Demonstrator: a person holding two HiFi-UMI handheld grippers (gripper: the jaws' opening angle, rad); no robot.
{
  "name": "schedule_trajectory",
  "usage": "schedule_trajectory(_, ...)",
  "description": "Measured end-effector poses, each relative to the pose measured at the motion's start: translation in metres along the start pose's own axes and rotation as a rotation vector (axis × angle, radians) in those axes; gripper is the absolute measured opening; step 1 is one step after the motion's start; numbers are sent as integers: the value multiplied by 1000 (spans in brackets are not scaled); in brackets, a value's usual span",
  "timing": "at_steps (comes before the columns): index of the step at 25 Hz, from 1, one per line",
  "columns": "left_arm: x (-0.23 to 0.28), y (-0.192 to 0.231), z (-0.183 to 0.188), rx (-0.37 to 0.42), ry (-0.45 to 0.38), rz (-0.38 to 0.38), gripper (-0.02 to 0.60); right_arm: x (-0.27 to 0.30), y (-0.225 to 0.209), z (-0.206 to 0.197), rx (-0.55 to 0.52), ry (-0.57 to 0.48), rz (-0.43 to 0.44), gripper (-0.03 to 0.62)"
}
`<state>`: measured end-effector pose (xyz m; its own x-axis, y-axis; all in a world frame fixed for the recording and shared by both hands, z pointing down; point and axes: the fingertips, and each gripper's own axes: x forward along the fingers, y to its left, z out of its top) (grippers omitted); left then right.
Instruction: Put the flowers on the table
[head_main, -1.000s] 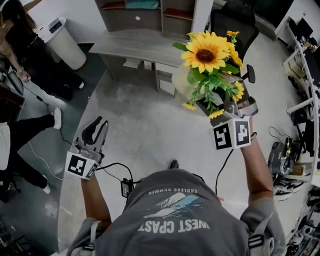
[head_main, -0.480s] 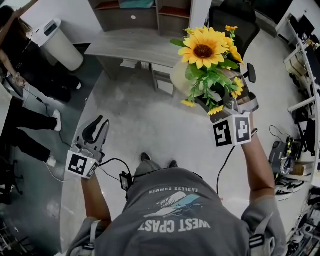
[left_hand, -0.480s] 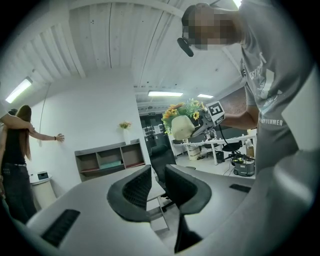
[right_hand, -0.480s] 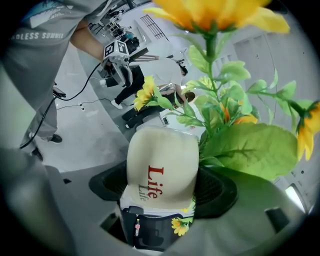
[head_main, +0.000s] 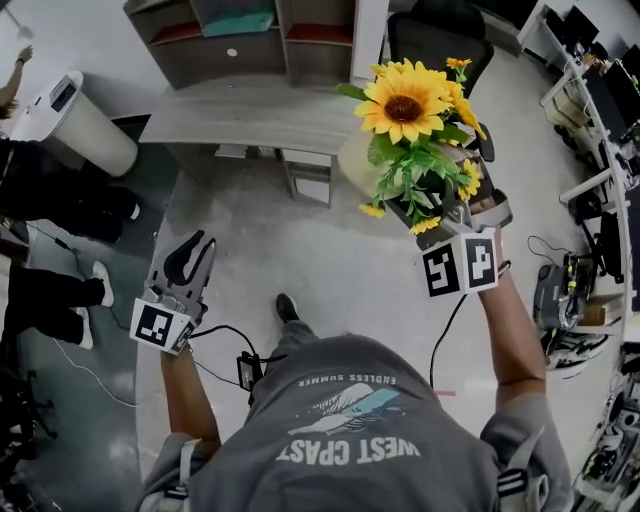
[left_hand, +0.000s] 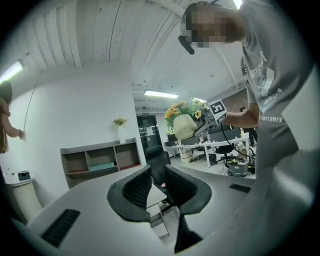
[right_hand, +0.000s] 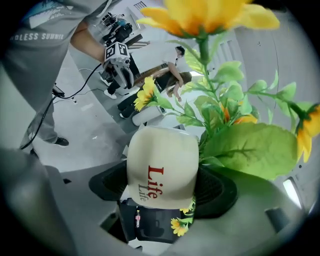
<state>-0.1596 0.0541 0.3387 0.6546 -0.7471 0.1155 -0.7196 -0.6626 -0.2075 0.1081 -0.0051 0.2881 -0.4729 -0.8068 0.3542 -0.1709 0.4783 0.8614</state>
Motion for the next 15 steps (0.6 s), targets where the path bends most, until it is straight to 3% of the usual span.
schedule_trajectory(15,36,31,-4,20,-13,-104,91,12,3,-6,55,82,-30,391)
